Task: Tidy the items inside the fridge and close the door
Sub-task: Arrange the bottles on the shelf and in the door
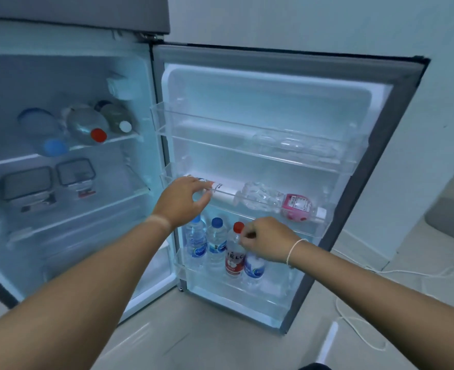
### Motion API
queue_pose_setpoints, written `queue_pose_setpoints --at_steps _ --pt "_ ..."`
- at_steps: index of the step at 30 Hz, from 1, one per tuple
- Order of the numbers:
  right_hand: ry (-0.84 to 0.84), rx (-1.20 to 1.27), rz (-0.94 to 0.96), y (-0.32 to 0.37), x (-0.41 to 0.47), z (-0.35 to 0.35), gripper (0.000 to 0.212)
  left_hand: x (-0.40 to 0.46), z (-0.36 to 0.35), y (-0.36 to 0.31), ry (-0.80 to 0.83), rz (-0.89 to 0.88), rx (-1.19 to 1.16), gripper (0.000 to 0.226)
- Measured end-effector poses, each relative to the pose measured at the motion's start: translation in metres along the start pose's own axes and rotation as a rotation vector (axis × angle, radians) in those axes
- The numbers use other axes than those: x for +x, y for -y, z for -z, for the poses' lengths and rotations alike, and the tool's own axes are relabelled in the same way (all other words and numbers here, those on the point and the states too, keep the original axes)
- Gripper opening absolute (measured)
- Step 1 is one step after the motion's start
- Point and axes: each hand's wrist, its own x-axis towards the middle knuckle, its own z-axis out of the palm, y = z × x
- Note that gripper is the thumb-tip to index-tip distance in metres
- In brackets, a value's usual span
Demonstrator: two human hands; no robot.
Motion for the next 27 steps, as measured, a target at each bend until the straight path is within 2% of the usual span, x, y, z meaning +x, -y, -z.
queue_pose_setpoints --at_steps 3,5,7,10,13,17,20,24,27 --pt "-0.320 0.012 0.107 0.009 -0.005 0.033 0.024 0.012 0.002 -0.001 0.064 0.100 0.028 0.037" --pt "-0.487 -0.061 0.109 0.003 -0.008 0.053 0.027 0.013 0.011 -0.013 0.073 0.107 0.050 0.045" --pt "-0.444 -0.118 -0.019 -0.014 0.005 0.063 0.036 0.016 0.011 -0.020 0.096 0.121 0.070 0.051" --pt "-0.150 0.006 -0.274 -0.037 0.023 0.064 0.043 0.013 0.003 -0.021 0.097 0.135 0.098 0.055" --pt "-0.048 0.077 -0.324 -0.041 0.028 0.065 0.052 0.012 0.000 -0.022 0.101 0.133 0.111 0.053" --pt "-0.047 0.058 -0.320 -0.038 0.026 0.068 0.044 0.017 0.002 -0.021 0.138 0.142 0.104 0.059" --pt "-0.195 0.179 -0.280 -0.045 0.026 0.058 0.042 0.017 0.003 -0.022 0.143 0.144 0.111 0.060" --pt "-0.577 0.123 -0.149 -0.047 0.012 0.054 0.035 0.016 0.003 -0.023 0.122 0.133 0.111 0.057" --pt "-0.692 -0.088 -0.003 -0.042 -0.010 0.066 0.053 0.015 0.002 -0.023 0.122 0.131 0.118 0.056"
